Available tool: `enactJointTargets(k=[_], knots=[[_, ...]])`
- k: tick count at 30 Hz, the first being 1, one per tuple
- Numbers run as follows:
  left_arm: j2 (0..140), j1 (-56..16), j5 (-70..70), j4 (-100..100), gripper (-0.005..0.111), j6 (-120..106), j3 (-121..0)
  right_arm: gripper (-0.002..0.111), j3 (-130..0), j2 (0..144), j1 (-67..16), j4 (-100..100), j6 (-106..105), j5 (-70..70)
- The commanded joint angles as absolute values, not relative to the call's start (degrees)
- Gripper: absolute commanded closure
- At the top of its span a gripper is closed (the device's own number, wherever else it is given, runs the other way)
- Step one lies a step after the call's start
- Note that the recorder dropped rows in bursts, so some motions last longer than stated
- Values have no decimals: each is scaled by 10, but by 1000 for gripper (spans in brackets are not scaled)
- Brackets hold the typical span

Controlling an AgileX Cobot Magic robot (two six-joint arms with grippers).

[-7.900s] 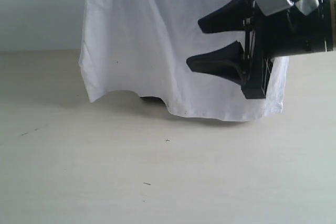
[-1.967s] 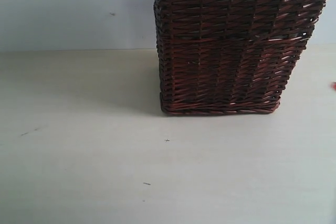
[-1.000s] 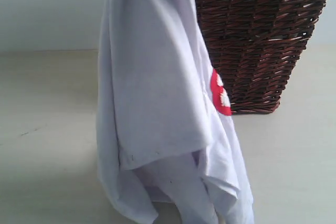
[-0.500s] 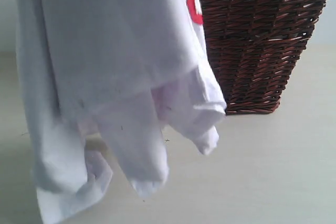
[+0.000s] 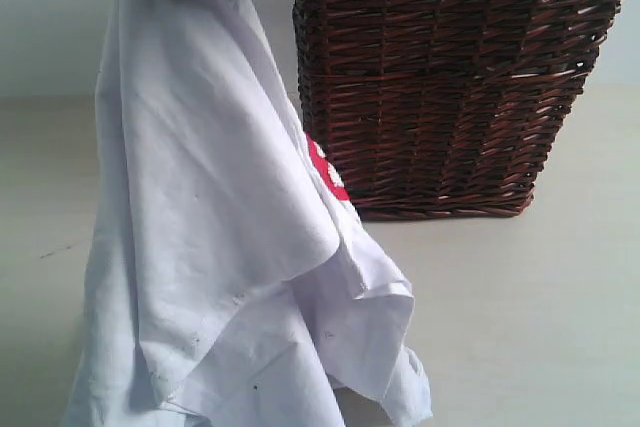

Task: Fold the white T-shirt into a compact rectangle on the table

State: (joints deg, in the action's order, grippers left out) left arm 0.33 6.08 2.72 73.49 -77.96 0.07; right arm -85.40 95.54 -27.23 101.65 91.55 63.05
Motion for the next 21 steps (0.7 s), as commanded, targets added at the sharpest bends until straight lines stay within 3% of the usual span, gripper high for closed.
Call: enactJointTargets(k=[1,9,16,21], knots=[[0,62,29,739,107,-778,0,108,-854,942,-271,999,916,644],[0,62,29,739,107,-778,0,108,-848,932,-243,999,1051,700],[0,62,29,739,107,-778,0,108,-787,915,-163,999,981,700],[0,62,29,739,107,-778,0,108,-676,851,-107,999,793,544]])
